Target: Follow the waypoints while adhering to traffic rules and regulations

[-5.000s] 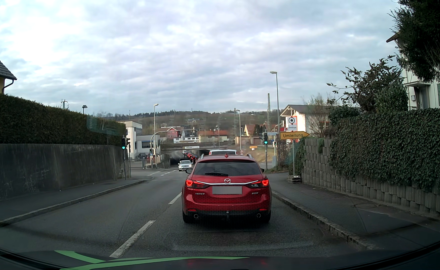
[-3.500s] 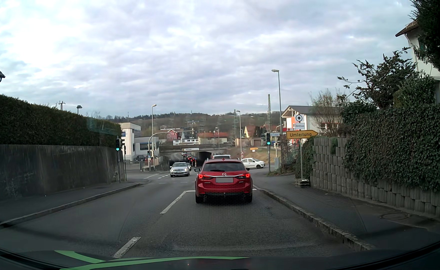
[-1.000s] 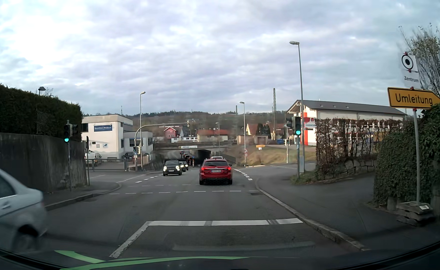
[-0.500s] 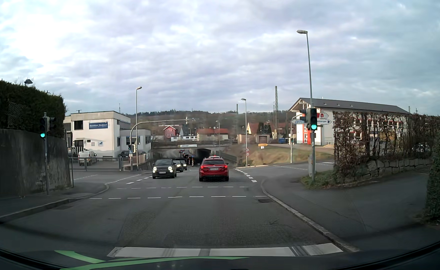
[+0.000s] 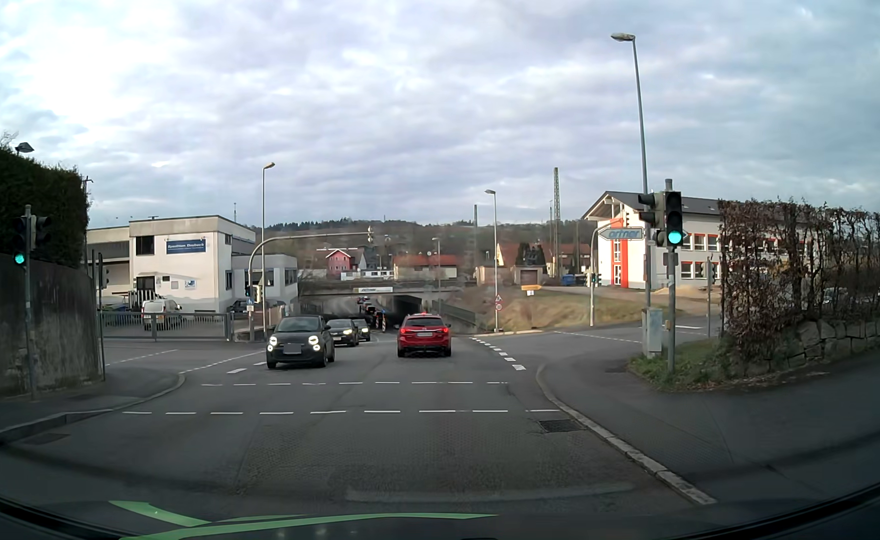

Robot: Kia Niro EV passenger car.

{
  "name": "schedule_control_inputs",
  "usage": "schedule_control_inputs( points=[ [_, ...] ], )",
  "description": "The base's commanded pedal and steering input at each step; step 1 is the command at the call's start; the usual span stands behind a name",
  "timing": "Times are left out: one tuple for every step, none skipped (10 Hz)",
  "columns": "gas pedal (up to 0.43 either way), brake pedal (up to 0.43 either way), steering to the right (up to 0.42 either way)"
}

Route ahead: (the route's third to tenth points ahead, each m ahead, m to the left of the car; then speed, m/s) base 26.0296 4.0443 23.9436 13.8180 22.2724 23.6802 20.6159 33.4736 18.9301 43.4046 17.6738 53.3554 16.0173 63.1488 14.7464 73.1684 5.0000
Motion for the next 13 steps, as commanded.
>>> schedule_control_inputs(
  points=[
    [0.000,0.037,-0.001],
    [0.000,0.073,-0.001],
    [0.000,0.091,-0.001],
    [0.000,0.116,-0.003],
    [0.000,0.122,-0.006],
    [0.000,0.128,-0.007],
    [0.000,0.128,-0.007],
    [0.000,0.146,-0.007],
    [0.000,0.165,-0.007],
    [0.000,0.177,-0.007],
    [0.000,0.195,-0.007],
    [0.000,0.201,-0.007],
    [0.000,0.220,-0.006]
  ],
)
